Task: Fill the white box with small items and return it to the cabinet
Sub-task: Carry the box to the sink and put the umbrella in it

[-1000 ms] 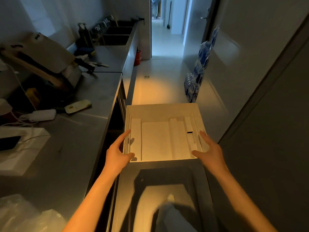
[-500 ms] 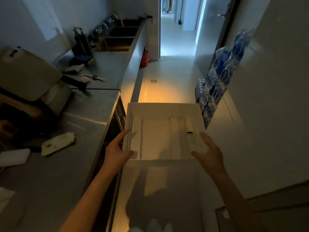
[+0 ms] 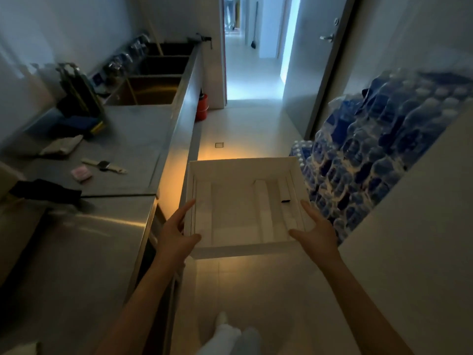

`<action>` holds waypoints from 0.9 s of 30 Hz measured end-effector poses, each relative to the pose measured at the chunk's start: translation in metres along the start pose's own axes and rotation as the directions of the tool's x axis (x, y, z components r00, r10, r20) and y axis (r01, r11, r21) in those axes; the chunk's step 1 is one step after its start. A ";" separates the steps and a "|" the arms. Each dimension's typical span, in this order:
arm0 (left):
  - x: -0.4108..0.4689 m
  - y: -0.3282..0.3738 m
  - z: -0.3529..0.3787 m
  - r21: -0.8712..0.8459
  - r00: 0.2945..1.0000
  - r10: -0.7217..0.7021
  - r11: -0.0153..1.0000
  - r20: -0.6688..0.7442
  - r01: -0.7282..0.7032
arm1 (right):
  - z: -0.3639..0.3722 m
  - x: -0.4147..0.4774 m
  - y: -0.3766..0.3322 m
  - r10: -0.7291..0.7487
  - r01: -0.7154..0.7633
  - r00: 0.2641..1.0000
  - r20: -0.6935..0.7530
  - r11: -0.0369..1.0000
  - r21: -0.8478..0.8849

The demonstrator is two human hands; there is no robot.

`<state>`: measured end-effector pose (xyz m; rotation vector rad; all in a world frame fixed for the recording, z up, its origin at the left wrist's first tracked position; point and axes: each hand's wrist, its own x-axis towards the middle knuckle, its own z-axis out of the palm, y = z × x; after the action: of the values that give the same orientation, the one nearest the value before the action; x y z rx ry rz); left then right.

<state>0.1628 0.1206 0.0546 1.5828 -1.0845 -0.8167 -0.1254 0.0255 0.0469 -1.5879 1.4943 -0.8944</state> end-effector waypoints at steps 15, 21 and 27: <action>0.385 0.009 0.035 0.138 0.984 0.088 0.984 0.154 -0.109 | 0.056 0.311 -0.049 0.112 -0.113 0.979 -0.172 0.994 0.003; 0.541 0.019 0.084 0.107 0.985 0.098 0.988 0.144 -0.114 | 0.058 0.479 -0.054 0.128 -0.127 0.980 -0.154 0.992 0.015; 0.688 0.044 0.099 0.100 0.995 0.077 0.992 0.059 -0.083 | 0.067 0.644 -0.084 0.108 -0.107 0.990 -0.086 0.994 0.020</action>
<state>0.3161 -0.5579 0.0773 1.5984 -1.2385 -0.7654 0.0166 -0.6110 0.0832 -1.4590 1.6141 -0.9212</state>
